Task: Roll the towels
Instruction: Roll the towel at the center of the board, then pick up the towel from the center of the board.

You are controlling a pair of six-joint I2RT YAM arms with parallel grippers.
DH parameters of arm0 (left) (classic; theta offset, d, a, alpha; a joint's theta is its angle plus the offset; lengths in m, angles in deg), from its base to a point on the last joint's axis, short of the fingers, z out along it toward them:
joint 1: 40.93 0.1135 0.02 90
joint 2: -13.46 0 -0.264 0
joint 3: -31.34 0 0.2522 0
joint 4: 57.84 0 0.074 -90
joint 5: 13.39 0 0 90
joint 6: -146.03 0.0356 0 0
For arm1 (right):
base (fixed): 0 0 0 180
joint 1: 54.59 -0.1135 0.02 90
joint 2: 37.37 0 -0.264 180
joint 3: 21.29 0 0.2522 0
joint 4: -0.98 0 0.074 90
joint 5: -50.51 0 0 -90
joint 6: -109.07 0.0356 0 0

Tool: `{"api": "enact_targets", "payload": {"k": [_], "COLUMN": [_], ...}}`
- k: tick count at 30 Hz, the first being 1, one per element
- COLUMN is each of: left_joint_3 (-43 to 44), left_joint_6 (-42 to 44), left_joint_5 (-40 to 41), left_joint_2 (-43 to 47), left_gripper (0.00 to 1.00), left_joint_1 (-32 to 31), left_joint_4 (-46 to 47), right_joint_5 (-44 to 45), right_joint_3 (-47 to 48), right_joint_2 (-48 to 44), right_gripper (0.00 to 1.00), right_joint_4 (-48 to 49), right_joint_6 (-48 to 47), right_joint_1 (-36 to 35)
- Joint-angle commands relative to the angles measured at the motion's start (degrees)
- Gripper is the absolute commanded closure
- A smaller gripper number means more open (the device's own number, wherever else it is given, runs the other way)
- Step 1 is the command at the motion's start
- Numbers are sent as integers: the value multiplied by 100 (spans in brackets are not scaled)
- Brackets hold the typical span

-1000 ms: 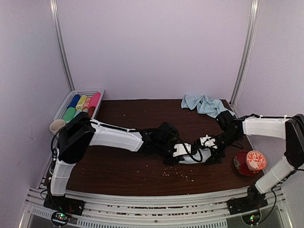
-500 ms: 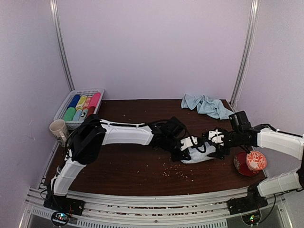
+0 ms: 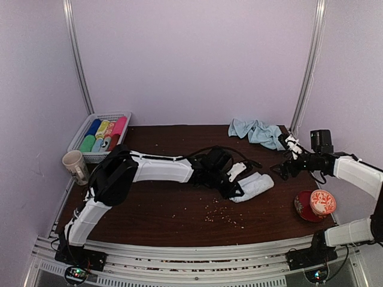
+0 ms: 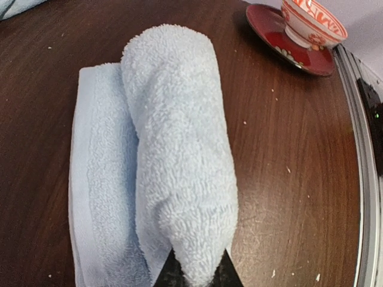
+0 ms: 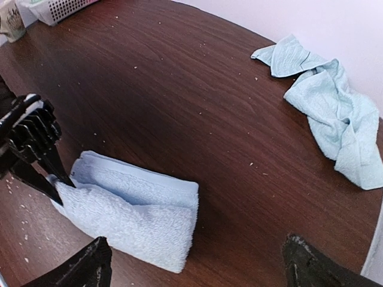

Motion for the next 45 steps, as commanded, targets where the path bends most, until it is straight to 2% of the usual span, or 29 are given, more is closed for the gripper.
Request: {"api": "enact_targets", "payload": {"k": [1,6,18,26,33,38,45], "left_joint_3": [-369,-647,-1014,-1800,-2349,-2353,-1975], "left_joint_6": [-1068,-2000,-3631,-4828,-5620,-5821,-5658], "left_joint_5": [351,449,680,517,604,876,1304], "left_joint_2": [-513,-510,-612,-613,-623,-643,-659], "left_gripper": [100,100,100,100,100,100,100], "left_joint_1": [166,308,406,522,548,499,356], "left_joint_4": [13,620,1555,2715,3518,3514,2918], "right_joint_5": [-707,-663,-1519,-1486,-1866,-2221,-2365], "right_joint_3": [562,1011,930,939,1044,982,998], "right_joint_2": [429,1054,1784,2524,3199,3454,3859], "right_gripper": [0,0,1,7,12,13,15], "right_joint_4": [-472,-813,-286,62,393,964,1945], "right_joint_6": [654,1282,1952,2711,3289,3905,4790], "right_joint_1": [85,96,116,116,107,95,-110]}}
